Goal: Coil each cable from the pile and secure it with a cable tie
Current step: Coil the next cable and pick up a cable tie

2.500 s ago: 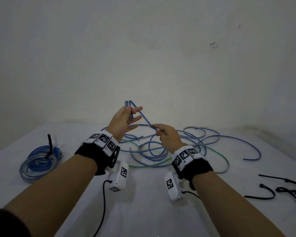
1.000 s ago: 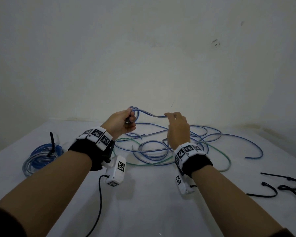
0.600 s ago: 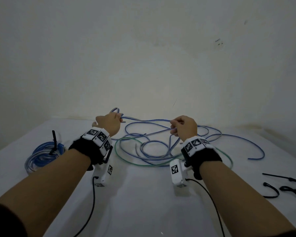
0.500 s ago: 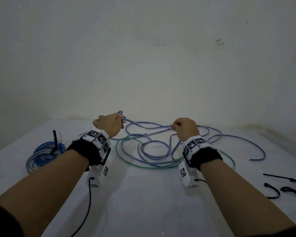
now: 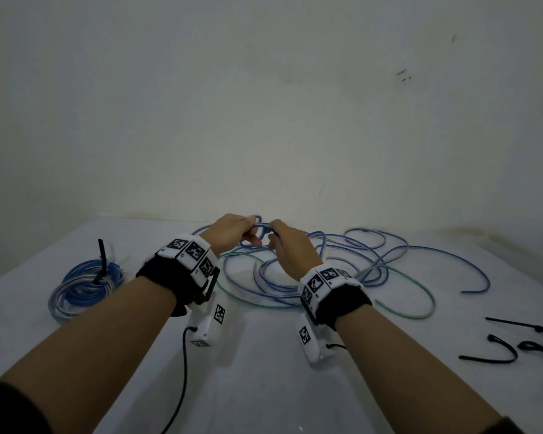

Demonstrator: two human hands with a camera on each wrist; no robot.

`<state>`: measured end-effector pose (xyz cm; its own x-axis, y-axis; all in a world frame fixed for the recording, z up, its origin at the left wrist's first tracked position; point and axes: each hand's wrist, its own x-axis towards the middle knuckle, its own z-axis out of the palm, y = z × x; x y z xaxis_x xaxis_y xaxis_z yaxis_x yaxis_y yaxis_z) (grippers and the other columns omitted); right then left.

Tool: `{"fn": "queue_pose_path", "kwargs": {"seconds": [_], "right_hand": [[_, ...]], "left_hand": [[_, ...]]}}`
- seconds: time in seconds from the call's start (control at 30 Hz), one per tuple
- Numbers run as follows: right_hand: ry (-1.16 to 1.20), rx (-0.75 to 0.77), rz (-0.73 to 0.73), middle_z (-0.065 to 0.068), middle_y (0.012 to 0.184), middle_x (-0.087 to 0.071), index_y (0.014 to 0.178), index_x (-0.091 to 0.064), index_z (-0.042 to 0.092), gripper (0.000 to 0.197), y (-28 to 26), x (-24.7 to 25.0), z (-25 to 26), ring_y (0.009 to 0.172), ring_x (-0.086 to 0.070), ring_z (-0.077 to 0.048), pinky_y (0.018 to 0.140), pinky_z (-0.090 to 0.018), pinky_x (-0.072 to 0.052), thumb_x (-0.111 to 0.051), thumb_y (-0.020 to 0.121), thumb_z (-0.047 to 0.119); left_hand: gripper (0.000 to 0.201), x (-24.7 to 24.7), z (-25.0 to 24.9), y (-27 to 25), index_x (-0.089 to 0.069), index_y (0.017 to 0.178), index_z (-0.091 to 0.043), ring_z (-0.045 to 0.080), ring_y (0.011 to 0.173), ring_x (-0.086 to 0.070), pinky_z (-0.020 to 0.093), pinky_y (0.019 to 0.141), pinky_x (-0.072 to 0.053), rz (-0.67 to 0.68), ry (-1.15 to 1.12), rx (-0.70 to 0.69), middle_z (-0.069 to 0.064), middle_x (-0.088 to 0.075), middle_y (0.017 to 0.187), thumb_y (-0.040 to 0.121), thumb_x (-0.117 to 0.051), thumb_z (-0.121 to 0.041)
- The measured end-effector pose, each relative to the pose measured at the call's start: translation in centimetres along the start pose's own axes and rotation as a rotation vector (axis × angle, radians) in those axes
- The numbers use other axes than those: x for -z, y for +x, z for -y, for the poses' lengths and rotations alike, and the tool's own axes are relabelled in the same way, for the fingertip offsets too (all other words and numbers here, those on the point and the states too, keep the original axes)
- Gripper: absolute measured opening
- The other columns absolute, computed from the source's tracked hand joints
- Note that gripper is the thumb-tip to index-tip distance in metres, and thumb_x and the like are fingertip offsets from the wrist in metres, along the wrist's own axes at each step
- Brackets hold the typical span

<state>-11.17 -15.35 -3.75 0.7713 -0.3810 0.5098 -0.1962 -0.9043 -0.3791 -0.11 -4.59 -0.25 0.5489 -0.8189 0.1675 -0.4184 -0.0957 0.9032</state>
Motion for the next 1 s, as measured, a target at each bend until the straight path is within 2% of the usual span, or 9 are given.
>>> {"fn": "queue_pose_path", "kwargs": {"seconds": [0.13, 0.2, 0.33, 0.47, 0.53, 0.63, 0.8, 0.9, 1.0], "right_hand": [[0.397, 0.013, -0.006, -0.004, 0.132, -0.045, 0.137, -0.039, 0.009, 0.042, -0.3, 0.0, -0.3, 0.111, -0.05, -0.019, 0.093, -0.026, -0.042, -0.046, 0.096, 0.004], [0.532, -0.065, 0.058, 0.0, 0.121, -0.053, 0.134, -0.041, 0.012, 0.038, -0.2, 0.3, -0.2, 0.102, -0.055, -0.016, 0.088, -0.027, -0.047, -0.046, 0.097, 0.006], [0.568, -0.087, 0.026, -0.008, 0.087, -0.062, 0.108, -0.056, 0.002, 0.017, 0.2, 1.0, -0.2, 0.074, -0.054, -0.006, 0.062, -0.005, -0.039, -0.045, 0.097, 0.005], [0.57, -0.066, -0.004, 0.0, 0.076, -0.059, 0.098, -0.054, 0.009, 0.012, 0.4, 1.2, -0.2, 0.064, -0.052, -0.007, 0.057, -0.008, -0.04, -0.043, 0.097, 0.004], [0.559, -0.106, -0.026, 0.003, 0.079, -0.058, 0.101, -0.056, 0.009, 0.014, 0.3, 1.2, -0.7, 0.062, -0.053, -0.009, 0.059, -0.011, -0.043, -0.044, 0.097, 0.005], [0.474, -0.187, -0.046, 0.004, 0.078, -0.055, 0.107, -0.053, 0.005, 0.015, -0.5, 1.3, -2.2, 0.064, -0.054, -0.014, 0.063, -0.02, -0.045, -0.044, 0.095, 0.003], [0.205, -0.26, -0.076, -0.01, 0.095, -0.06, 0.107, -0.047, 0.006, 0.012, -1.2, 1.7, -4.1, 0.084, -0.058, -0.028, 0.075, -0.038, -0.048, -0.044, 0.095, 0.006], [0.19, -0.409, -0.113, -0.022, 0.097, -0.062, 0.107, -0.044, 0.003, 0.015, -1.2, 1.9, -5.2, 0.085, -0.06, -0.037, 0.074, -0.044, -0.049, -0.038, 0.099, 0.015], [0.26, -0.497, -0.181, -0.02, 0.094, -0.059, 0.103, -0.044, 0.004, 0.017, -1.4, 2.7, -6.1, 0.081, -0.059, -0.034, 0.066, -0.039, -0.048, -0.043, 0.099, 0.02]], "left_hand": [[0.041, 0.2, 0.0, -0.8, -0.051, 0.068, -0.014, 0.01, 0.06, -0.055, 0.023, 0.069, -0.042, 0.084, -0.086, 0.048, 0.002, -0.06, 0.063, 0.101, -0.034, -0.03], [0.041, 0.2, 0.1, -1.0, -0.051, 0.068, -0.015, 0.005, 0.056, -0.055, 0.017, 0.064, -0.042, 0.08, -0.078, 0.038, 0.0, -0.061, 0.062, 0.102, -0.033, -0.029], [0.04, 0.1, 0.2, -0.8, -0.053, 0.071, -0.015, 0.012, 0.076, -0.052, 0.019, 0.075, -0.039, 0.01, -0.065, -0.021, -0.001, -0.06, 0.074, 0.102, -0.031, -0.026], [0.037, -0.5, 0.1, -1.2, -0.051, 0.075, -0.009, 0.014, 0.062, -0.056, 0.02, 0.061, -0.053, 0.113, -0.495, 0.084, 0.002, -0.055, 0.065, 0.102, -0.03, -0.024], [0.037, -0.4, 0.0, -1.1, -0.05, 0.077, -0.009, 0.011, 0.05, -0.053, 0.02, 0.056, -0.048, 0.112, -0.651, 0.101, -0.002, -0.052, 0.055, 0.102, -0.03, -0.027], [0.037, 0.9, -0.2, -0.5, -0.047, 0.077, -0.012, 0.007, 0.041, -0.043, 0.021, 0.064, -0.037, 0.037, -0.881, 0.074, -0.008, -0.042, 0.047, 0.102, -0.027, -0.031], [0.036, 1.8, -0.3, 0.0, -0.048, 0.079, -0.012, 0.006, 0.042, -0.041, 0.024, 0.074, -0.036, -0.022, -1.007, -0.013, -0.009, -0.041, 0.048, 0.103, -0.026, -0.029], [0.035, 1.9, -0.2, 0.3, -0.05, 0.082, -0.011, 0.007, 0.047, -0.048, 0.021, 0.071, -0.046, -0.033, -1.075, -0.062, -0.008, -0.048, 0.052, 0.103, -0.027, -0.025], [0.035, 2.6, -0.1, 0.4, -0.053, 0.083, -0.01, 0.009, 0.055, -0.058, 0.021, 0.066, -0.053, -0.085, -1.097, -0.085, -0.005, -0.06, 0.06, 0.103, -0.026, -0.022]]}}
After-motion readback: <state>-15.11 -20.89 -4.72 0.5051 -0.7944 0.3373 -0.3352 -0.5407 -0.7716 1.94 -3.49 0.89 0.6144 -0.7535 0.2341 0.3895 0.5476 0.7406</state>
